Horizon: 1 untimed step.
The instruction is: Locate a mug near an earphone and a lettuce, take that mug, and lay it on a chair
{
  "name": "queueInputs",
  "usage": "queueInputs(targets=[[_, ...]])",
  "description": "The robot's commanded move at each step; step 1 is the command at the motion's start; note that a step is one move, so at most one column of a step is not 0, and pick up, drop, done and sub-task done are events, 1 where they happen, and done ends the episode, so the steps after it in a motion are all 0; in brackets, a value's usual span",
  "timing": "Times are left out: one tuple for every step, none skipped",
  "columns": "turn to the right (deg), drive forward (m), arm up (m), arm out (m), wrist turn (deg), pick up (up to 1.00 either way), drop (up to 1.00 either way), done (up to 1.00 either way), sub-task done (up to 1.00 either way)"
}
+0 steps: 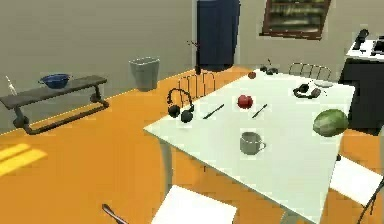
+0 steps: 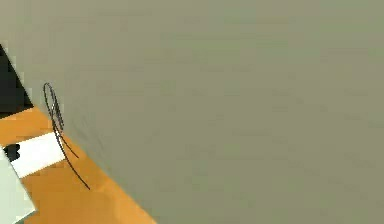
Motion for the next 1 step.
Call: queueInputs(targets=[[-45.0, 0.00, 0.00, 0.00, 0.0, 0.00, 0.00, 0.00, 0.00]])
